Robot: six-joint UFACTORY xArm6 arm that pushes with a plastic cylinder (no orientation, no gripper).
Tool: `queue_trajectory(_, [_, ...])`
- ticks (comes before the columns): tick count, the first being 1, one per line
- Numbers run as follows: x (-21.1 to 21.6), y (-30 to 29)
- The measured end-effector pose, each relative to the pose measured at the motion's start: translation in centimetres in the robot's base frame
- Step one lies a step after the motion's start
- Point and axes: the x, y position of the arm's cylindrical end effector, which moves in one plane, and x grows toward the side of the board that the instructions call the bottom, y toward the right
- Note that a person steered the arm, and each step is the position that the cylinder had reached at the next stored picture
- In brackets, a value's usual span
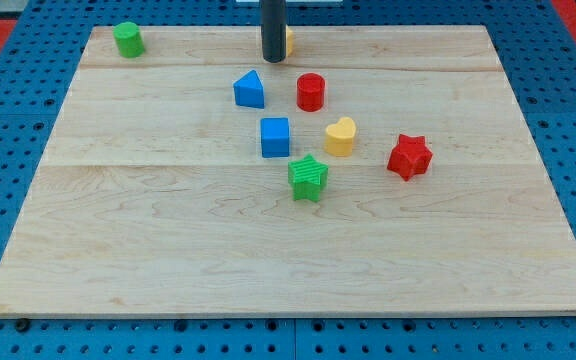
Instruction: Slide the yellow hexagon to the top center of the board
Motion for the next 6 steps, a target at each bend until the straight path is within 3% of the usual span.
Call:
queue_trajectory(4, [-1.0, -0.8])
queue_trajectory(6, [-2.8, -4.8])
